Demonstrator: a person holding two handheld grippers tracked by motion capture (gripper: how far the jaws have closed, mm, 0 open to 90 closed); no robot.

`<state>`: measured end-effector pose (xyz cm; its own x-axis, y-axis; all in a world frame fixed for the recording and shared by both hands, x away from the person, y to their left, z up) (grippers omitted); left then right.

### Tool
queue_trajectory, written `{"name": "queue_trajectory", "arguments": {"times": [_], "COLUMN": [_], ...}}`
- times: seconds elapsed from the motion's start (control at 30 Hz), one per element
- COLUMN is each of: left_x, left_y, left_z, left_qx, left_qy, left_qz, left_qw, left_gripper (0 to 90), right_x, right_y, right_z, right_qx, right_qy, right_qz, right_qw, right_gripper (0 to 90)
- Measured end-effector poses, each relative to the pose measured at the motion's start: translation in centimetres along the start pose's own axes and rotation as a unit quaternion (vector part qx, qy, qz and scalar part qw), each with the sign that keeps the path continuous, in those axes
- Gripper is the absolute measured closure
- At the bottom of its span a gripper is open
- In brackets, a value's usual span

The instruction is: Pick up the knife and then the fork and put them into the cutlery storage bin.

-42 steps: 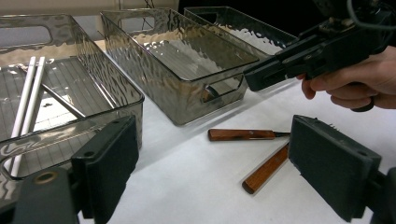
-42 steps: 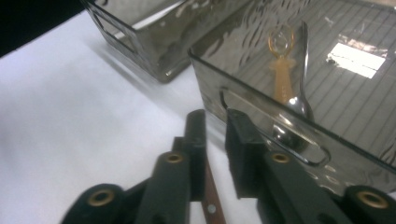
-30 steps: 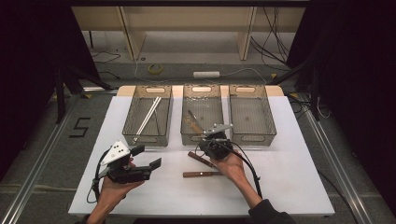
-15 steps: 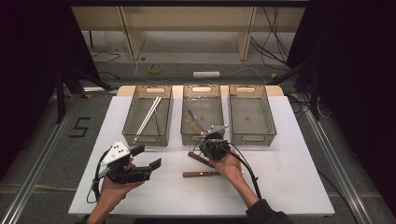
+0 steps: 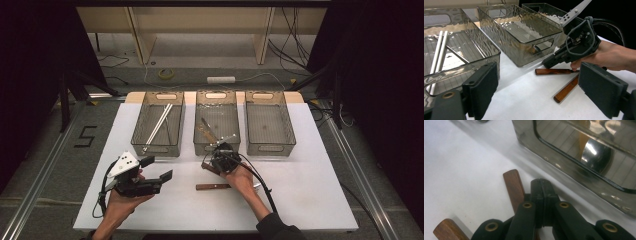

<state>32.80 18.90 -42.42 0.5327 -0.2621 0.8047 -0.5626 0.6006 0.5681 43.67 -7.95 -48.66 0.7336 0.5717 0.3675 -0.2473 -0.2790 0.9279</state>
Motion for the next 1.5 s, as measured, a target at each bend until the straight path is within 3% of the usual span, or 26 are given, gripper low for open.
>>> {"name": "queue_trajectory", "arguments": {"times": [0.33, 0.57, 0.93, 1.17, 1.5], "left_x": [0.0, 0.0, 0.0, 0.0, 0.0], "left_y": [0.0, 0.0, 0.0, 0.0, 0.0], "left_z": [0.0, 0.0, 0.0, 0.0, 0.1], "left_qx": [0.0, 0.002, 0.002, 0.002, 0.003], "left_qy": [0.0, -0.003, -0.003, -0.001, -0.003], "left_qz": [0.0, -0.003, -0.002, -0.002, -0.004], "left_qw": [1.0, 1.0, 1.0, 1.0, 1.0], "left_gripper": [15.8, 15.8, 15.8, 15.8, 15.8], "right_x": [-0.1, -1.0, -2.7, -4.6, -7.0], "right_y": [0.0, 0.4, 1.1, 2.1, 3.1], "right_z": [-1.0, -2.9, -4.4, -4.7, -4.2], "right_qx": [0.02, 0.037, 0.053, 0.064, 0.058], "right_qy": [0.017, 0.053, 0.096, 0.123, 0.155], "right_qz": [-0.012, -0.027, -0.049, -0.064, -0.063], "right_qw": [0.9996, 0.9975, 0.9927, 0.9883, 0.9841], "right_gripper": [90.0, 90.0, 90.0, 90.0, 90.0]}}
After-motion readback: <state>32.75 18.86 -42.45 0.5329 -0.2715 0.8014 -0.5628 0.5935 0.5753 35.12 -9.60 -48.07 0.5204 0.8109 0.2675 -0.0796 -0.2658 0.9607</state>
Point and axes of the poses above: each handheld gripper's, and its own axes: y roughly backward along the jaws, x roughly out of its top, z roughly to its right, the point moved 1 cm from there along -y, roughly forward along the jaws, and after that the axes turned 14 degrees about -z, right-handed, at the moved point
